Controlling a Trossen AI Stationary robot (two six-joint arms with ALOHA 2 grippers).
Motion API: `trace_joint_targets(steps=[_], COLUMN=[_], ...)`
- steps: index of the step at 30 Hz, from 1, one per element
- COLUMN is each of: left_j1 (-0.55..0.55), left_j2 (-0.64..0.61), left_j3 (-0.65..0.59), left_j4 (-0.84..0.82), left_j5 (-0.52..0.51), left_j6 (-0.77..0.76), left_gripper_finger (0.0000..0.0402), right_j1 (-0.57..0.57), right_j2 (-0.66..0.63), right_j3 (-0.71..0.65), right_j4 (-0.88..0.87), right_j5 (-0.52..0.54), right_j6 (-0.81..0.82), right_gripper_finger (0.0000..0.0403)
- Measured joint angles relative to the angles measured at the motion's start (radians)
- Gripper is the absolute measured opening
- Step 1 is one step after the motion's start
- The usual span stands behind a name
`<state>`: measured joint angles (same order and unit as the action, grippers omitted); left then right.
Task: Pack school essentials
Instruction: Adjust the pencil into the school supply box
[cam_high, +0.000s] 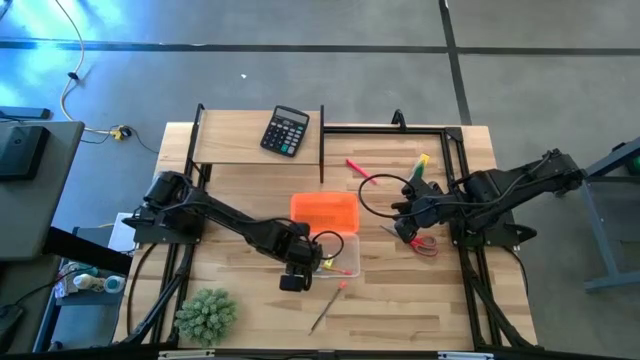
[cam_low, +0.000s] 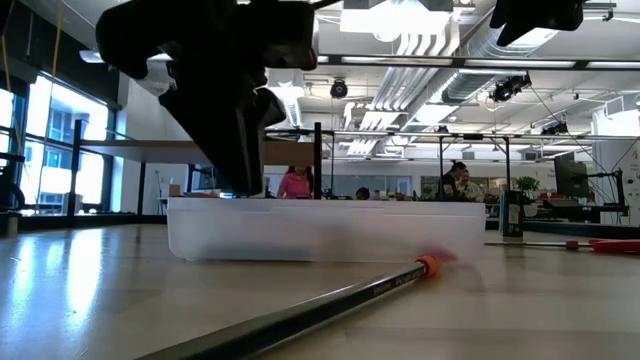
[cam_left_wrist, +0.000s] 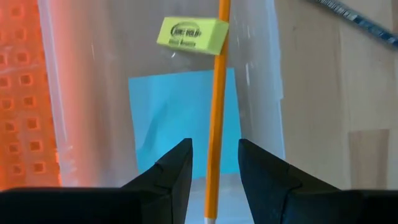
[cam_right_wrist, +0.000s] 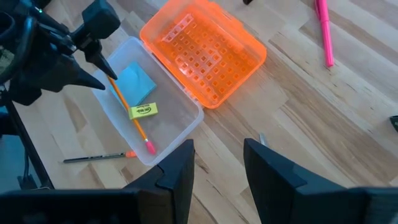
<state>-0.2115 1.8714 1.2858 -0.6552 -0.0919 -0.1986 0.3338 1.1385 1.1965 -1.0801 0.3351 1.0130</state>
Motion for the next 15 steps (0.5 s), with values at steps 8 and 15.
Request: trace_joint_targets(steps=[8,15], left_j1=[0.006,0.023], left_j2=[0.014,0.015], left_j3=[0.001,0.0], left_j4=[0.005,-0.011], left_j5=[-0.001,0.001], left_j6=[0.018,0.032], left_gripper_finger=[0.0117,0.0117], right_j1=[0.0,0.0], right_j2=[0.0,0.0], right_j3=[0.0,0.0], right_j4=[0.0,0.0], right_j5=[-0.001,-0.001], right_j6=[0.0,0.0], right_gripper_finger=[0.0129,0.0129])
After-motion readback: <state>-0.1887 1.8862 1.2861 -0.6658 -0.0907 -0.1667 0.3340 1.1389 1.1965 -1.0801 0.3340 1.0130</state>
